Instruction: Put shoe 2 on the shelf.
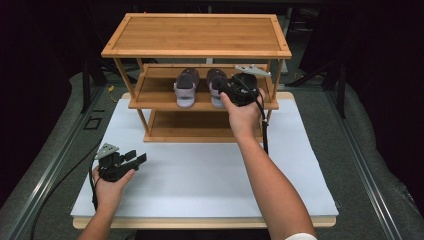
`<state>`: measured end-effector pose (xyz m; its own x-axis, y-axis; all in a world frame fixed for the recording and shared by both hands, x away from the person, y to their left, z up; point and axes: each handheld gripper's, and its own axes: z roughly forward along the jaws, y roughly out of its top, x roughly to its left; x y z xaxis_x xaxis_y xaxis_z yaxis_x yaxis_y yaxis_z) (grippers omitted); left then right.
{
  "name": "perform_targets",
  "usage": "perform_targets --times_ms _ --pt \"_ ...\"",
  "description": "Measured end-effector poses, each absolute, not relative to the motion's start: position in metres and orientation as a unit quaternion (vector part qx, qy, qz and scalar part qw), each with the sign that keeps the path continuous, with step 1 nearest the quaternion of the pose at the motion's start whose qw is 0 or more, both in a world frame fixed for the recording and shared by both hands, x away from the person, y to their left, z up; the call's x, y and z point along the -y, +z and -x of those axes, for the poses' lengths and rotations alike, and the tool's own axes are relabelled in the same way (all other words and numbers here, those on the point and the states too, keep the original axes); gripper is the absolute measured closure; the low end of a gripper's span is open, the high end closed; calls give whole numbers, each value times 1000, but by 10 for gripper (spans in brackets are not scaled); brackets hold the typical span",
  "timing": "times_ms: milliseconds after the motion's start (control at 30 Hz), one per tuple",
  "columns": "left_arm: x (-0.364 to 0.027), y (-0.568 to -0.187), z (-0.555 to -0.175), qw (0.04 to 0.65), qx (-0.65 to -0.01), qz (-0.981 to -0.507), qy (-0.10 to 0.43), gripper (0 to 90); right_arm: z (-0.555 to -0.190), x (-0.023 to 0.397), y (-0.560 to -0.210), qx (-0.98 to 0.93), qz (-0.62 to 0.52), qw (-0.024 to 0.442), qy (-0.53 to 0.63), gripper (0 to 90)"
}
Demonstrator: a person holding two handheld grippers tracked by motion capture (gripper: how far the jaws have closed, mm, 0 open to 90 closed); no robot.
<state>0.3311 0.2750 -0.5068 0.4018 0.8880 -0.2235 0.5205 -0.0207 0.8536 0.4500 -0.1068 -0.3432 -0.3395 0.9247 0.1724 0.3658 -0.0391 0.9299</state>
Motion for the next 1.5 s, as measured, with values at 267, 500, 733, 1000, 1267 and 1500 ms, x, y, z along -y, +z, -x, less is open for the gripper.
perform_targets --times_ms 267,500,733,1000,1267,1500 --pt "-271 -500 -333 479 -515 -680 207 532 -424 119 -338 -640 -476 280 534 487" --pt "-261 -477 -345 489 -499 -683 214 596 -404 134 -333 -641 -456 298 541 555" --pt "-241 -430 -372 504 -469 -687 233 715 -406 143 -349 -656 -460 305 514 636" --pt "-215 -397 -409 513 -457 -689 229 835 -418 143 -368 -667 -469 300 495 747" --pt "-198 -382 -440 521 -472 -680 209 900 -434 139 -378 -664 -494 285 483 872" --pt "-188 -379 -455 513 -482 -680 204 900 -446 133 -385 -653 -517 270 483 899"
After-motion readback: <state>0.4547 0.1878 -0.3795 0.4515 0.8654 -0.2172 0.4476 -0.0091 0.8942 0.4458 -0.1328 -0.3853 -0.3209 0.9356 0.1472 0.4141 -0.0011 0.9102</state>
